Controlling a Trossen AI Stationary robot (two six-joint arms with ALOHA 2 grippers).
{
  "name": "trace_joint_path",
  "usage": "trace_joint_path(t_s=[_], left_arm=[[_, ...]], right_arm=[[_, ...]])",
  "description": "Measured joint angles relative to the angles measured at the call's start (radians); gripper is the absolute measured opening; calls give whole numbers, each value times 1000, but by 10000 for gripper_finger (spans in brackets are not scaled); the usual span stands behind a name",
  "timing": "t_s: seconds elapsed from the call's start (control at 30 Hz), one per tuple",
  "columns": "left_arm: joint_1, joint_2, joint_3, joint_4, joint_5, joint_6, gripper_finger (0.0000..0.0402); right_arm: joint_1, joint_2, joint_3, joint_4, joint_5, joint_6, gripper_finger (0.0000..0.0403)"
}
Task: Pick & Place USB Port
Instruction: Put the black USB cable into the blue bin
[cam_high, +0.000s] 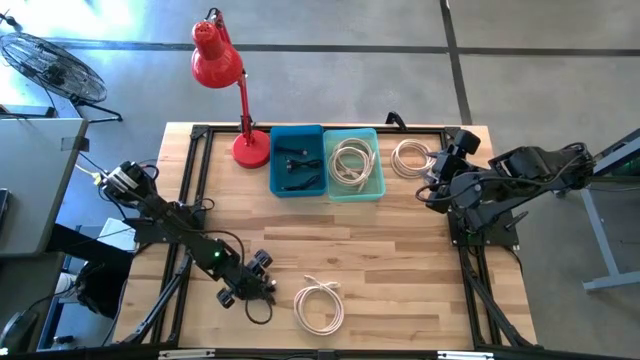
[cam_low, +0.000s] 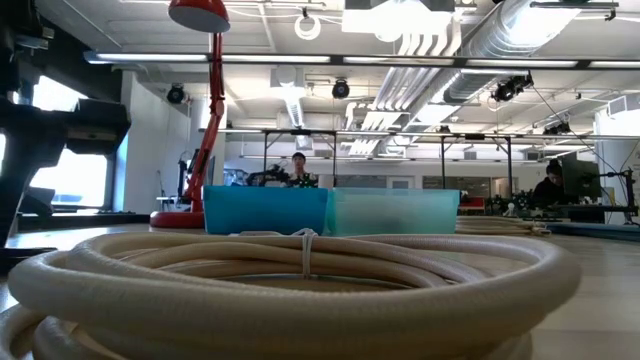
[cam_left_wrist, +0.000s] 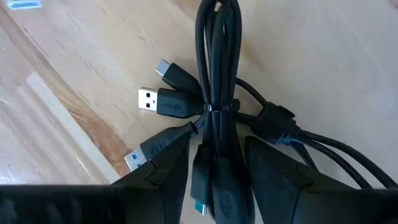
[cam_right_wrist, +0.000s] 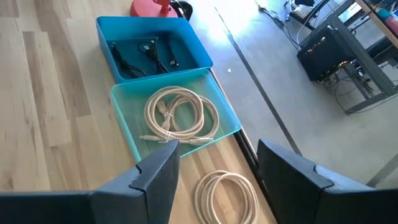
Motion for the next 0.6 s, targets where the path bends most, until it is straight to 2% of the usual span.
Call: trace_joint_path(t_s=[0.17, 0.6], left_arm=[[0, 0, 0, 0, -15, -1, 154], [2, 1, -2, 42, -160, -33, 154]], right_arm=[[0, 0, 0, 0, 0, 0, 209], [0, 0, 0, 8, 0, 0, 209]])
